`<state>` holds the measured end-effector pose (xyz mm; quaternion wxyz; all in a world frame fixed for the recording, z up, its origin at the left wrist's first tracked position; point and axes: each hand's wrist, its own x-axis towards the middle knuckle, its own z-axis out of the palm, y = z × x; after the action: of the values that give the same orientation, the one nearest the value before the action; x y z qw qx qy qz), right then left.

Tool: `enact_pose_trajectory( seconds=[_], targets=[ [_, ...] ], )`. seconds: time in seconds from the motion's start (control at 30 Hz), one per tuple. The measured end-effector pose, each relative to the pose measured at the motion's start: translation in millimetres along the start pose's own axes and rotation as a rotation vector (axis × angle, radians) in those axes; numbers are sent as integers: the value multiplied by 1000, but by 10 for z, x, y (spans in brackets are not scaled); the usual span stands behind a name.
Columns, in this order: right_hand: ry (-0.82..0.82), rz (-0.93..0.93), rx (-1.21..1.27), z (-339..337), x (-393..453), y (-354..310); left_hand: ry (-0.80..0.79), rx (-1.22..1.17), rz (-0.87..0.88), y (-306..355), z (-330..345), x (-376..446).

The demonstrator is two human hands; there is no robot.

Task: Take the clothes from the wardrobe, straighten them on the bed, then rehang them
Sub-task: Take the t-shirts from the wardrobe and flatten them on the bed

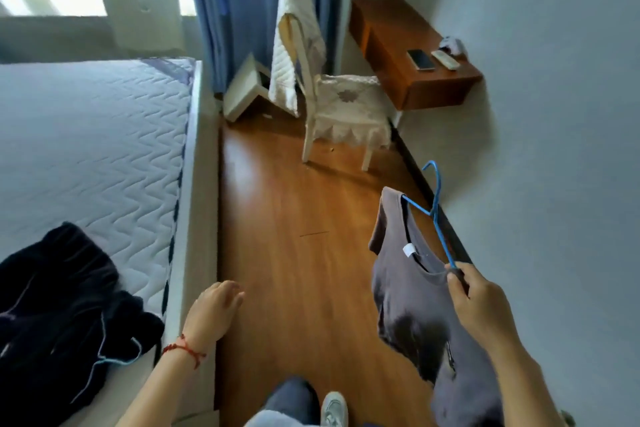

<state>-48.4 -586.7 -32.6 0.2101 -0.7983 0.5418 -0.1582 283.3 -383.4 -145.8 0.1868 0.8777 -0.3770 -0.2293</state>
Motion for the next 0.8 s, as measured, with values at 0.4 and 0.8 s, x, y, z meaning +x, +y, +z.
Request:
enact_pose_trajectory(
  seconds=[0.4,0.8],
  targets=[
    [-204,-181,55,873,1864,-793,5,-178,-420,-421,-48,693],
    [-242,-293,49,1776,3784,-2325,-43,-206,-479,-703,-908,2876]
  ],
)
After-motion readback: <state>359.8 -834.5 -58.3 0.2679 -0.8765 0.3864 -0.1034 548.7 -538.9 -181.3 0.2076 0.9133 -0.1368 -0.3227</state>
